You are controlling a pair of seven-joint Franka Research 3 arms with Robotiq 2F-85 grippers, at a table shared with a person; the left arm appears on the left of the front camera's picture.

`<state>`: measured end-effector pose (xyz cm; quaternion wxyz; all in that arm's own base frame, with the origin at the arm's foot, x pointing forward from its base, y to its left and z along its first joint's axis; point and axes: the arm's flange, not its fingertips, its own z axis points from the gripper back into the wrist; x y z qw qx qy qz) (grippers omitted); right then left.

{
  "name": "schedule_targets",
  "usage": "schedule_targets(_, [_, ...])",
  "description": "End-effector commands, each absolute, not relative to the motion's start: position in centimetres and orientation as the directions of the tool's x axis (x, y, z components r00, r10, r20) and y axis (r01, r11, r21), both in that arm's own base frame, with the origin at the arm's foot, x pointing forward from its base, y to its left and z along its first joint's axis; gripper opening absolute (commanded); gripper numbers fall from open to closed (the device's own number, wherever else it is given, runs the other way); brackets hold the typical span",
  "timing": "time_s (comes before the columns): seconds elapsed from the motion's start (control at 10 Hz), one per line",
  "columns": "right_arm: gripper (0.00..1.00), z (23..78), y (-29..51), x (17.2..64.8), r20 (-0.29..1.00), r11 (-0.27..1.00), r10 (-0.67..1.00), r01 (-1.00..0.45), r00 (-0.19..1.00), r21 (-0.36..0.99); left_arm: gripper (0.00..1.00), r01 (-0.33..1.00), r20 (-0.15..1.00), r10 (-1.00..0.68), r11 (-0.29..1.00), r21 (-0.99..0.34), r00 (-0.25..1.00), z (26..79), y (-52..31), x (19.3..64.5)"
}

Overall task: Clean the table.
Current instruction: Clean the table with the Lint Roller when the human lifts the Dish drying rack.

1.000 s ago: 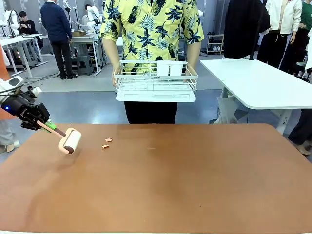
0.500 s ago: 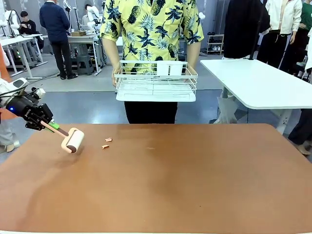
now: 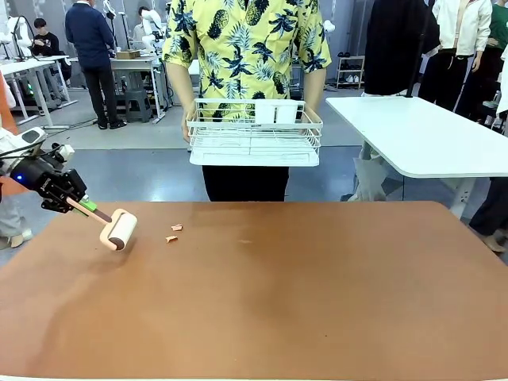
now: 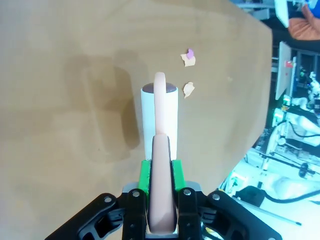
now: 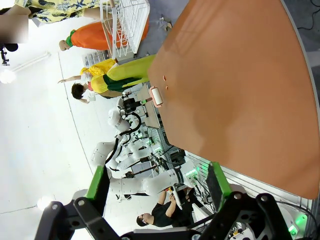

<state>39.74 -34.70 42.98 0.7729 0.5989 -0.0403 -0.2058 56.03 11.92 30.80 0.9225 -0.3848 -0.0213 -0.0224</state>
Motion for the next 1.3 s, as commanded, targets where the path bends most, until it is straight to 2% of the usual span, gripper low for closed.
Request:
schedule_targets(0.0, [1.00,43.3,-34.6,39.7,-0.178,0.202,-0.367,0.265,0.913,0.943,0.19,0.014,0.024,0.004,0.700,-0.714,1.000,31.0,11.0,57.0])
schedule_targets(0.2, [1.00,43.3,-34.6,39.7,-0.178,0.202,-0.367,0.265,0.913,0.943,0.19,-0.014,0.028,0.052,0.669,-0.743,0.998,30.4,10.6,57.6])
schedule_targets(0.5, [1.00,43.3,-34.6,39.7,-0.178,0.202,-0.367,0.265,0.913,0.943,0.19,0.035,0.067,0.024,0.654,-0.756,0.997,29.2,8.8,58.2])
schedule_targets(1.0, [1.00,43.3,-34.6,39.7,-0.178,0.202,-0.367,0.265,0.913,0.943,0.19,0.013,0.029,0.015,0.629,-0.777,0.999,26.3,7.4,58.5])
schedule_targets(1.2, [1.00,43.3,-34.6,39.7,-0.178,0.202,-0.367,0.265,0.913,0.943,0.19,0.037,0.046,0.000,0.614,-0.788,0.999,24.8,6.3,58.0])
